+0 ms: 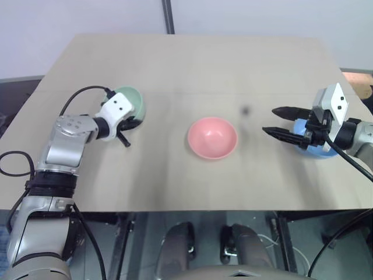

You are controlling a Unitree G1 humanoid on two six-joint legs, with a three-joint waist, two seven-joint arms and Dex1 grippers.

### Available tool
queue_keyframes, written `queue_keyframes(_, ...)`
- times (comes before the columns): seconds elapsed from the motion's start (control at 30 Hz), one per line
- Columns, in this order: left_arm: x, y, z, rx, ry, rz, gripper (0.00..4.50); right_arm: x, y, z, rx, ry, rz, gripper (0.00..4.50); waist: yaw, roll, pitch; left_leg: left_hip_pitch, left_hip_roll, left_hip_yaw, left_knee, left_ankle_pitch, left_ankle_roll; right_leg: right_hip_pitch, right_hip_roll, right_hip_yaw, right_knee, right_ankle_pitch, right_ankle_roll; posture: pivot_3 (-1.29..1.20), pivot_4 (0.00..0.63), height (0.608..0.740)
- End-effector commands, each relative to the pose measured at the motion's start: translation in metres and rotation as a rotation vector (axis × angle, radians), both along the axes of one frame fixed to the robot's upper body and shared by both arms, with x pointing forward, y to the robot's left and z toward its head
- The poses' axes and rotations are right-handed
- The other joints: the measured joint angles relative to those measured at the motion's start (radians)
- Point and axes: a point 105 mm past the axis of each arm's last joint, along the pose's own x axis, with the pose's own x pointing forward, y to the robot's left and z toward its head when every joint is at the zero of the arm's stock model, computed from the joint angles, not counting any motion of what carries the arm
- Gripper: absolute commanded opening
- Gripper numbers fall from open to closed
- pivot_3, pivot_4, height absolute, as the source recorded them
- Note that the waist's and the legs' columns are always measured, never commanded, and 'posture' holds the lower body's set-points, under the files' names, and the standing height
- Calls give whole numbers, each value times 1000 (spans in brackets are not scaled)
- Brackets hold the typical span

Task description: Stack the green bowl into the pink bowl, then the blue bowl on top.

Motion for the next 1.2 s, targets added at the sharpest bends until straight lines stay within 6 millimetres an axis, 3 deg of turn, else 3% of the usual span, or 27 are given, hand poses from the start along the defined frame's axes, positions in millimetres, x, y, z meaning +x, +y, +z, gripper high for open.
queue_keyframes(0.03, 1, -29, 35, 52, -115, -153, 72, -3, 2, 9, -8, -44, 15, 3009, 1, 0, 0, 0, 0, 0, 0, 0, 0, 0, 0, 0, 0, 0, 0, 0, 150, 739)
queue_keyframes(0.3, -32, -94, 55, 187, -115, -600, 72, -3, 3, 8, -26, -34, 32, 3009, 1, 0, 0, 0, 0, 0, 1, 0, 0, 0, 1, 0, 0, 0, 0, 0, 150, 739)
queue_keyframes(0.57, -44, -133, 67, 328, -157, -861, 72, -1, 2, 9, -33, -41, 35, 3009, 4, 0, 0, -1, 0, 0, 4, 0, 0, 0, 2, 1, 1, 0, 0, 0, 150, 739)
queue_keyframes(0.83, -79, -148, 46, 422, -29, -1155, 72, -3, 6, 11, -37, -26, 50, 3009, 2, 0, 0, -1, 1, 0, 5, 0, 0, 0, 3, 1, 2, 0, 0, 0, 150, 739)
queue_keyframes(1.2, -68, -158, 52, 469, -91, -1211, 72, -4, 5, 10, -42, -24, 38, 3009, 12, 0, 0, -1, 1, 0, 6, 0, 0, 0, 4, 1, 2, 0, 1, 0, 150, 739)
